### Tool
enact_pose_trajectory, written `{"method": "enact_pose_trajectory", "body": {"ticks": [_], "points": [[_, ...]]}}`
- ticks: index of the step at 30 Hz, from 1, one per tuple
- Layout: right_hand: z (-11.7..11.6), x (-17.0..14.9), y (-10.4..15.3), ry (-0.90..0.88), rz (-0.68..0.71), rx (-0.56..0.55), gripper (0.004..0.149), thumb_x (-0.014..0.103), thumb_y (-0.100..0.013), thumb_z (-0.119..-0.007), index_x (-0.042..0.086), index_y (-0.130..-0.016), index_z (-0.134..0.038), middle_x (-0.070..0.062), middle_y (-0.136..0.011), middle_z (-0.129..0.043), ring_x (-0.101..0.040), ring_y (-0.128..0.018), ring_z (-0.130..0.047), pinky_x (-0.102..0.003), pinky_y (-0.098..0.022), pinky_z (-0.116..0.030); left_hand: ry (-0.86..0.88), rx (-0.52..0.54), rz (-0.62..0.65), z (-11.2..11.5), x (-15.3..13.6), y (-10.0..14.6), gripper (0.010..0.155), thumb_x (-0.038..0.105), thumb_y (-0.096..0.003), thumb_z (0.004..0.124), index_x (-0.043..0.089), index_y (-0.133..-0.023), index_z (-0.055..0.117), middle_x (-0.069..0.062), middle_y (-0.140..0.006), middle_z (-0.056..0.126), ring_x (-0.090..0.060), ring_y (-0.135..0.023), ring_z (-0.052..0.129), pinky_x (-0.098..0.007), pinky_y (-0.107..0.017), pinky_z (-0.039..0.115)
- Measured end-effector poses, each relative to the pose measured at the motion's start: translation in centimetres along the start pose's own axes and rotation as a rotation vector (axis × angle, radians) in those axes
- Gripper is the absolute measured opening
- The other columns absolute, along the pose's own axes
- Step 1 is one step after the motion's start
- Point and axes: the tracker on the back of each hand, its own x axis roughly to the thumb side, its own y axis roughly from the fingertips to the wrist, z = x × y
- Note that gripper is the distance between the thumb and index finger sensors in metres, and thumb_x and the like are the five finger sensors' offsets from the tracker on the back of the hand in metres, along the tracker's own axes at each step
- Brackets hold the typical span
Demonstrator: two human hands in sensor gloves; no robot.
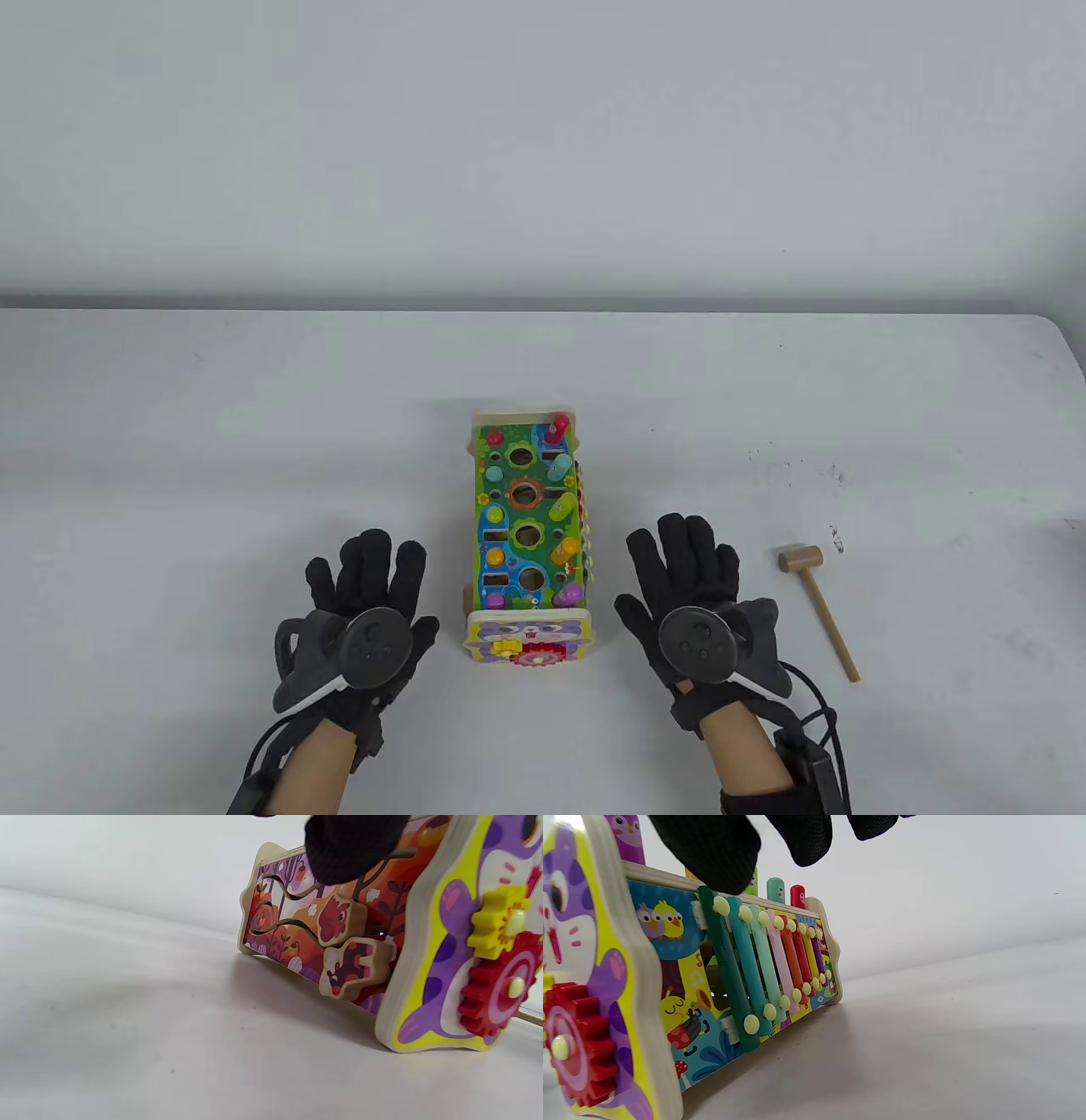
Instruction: Whack-a-mole
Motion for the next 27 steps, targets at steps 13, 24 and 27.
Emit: {"method": "enact_pose_trajectory", "body": {"ticks": [13,24,27], "points": [[-0.3,-0.4,-0.1,0.009,-0.012,0.046,0.069,0.038,-0.058,-0.069,-0.001,-0.110,-0.045,-0.035,-0.112,-0.029,-0.066,-0.099,-0.027,-0.081,-0.057,-0.023,0.016,0.003,-0.001,0.0,-0.1,0.0,0.083,0.041,-0.0561,0.066,0.011,-0.113,0.014,-0.034,-0.112,0.006,-0.064,-0.106,0.017,-0.084,-0.061,0.009],[1.1,-7.3,1.3,0.161,-0.544,0.107,0.074,0.039,-0.057,-0.073,-0.009,-0.107,-0.049,-0.040,-0.108,-0.035,-0.069,-0.094,-0.037,-0.078,-0.057,-0.033,0.030,0.005,-0.002,-0.1,-0.2,0.0,0.083,0.041,-0.0560,0.066,0.011,-0.113,0.014,-0.034,-0.112,0.006,-0.065,-0.106,0.017,-0.084,-0.061,0.009],[1.8,-10.2,2.6,0.186,-0.760,0.138,0.074,0.036,-0.055,-0.076,-0.012,-0.105,-0.051,-0.041,-0.105,-0.042,-0.069,-0.091,-0.046,-0.077,-0.056,-0.040,0.031,0.003,-0.004,0.0,-0.3,0.0,0.083,0.041,-0.0560,0.066,0.011,-0.113,0.014,-0.034,-0.112,0.006,-0.065,-0.106,0.017,-0.084,-0.061,0.009]]}}
